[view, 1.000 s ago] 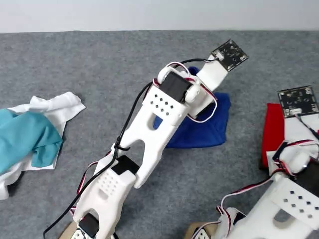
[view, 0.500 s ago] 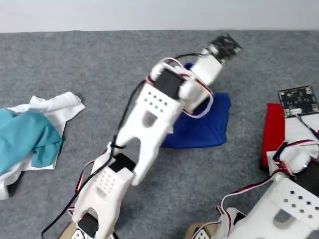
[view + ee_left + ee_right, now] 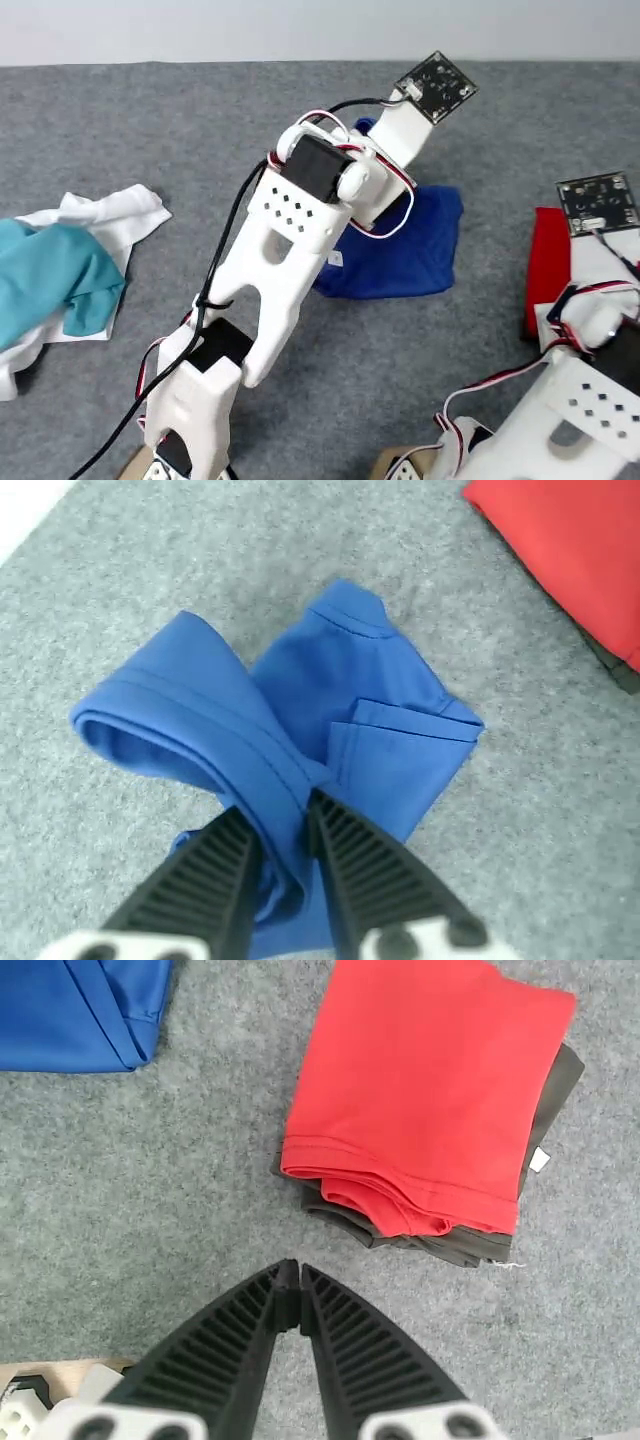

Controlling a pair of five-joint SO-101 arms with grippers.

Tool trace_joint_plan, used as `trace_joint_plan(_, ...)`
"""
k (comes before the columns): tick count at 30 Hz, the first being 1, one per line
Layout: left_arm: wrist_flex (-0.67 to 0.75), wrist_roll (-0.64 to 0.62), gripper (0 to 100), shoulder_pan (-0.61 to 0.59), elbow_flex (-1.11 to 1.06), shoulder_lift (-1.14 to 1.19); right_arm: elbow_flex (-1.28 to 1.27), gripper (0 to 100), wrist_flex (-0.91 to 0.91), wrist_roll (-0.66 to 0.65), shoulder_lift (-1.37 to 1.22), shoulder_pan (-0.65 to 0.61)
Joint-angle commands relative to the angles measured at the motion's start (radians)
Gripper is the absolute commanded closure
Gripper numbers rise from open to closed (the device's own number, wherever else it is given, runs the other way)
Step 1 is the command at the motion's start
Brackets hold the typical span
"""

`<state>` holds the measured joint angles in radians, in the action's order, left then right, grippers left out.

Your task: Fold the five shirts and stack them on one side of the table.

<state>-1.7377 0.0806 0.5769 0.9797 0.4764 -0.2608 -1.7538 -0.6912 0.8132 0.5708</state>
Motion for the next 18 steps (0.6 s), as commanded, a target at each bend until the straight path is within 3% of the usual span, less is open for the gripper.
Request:
trace_joint_plan(1,-0.018,0.012,99,-0.035,0.021,-0.075,0.008,98.8,-0.007,-0.005,0.016,0.013)
trace_joint_plan(10,-0.018,0.077,99,-0.124,0.022,-0.127,0.008,98.8,-0.007,-0.005,0.016,0.013)
trace_joint_plan(18,-0.012,0.072,99,-0.018,0.028,-0.058,0.006,98.8,-0.005,-0.003,0.016,0.012)
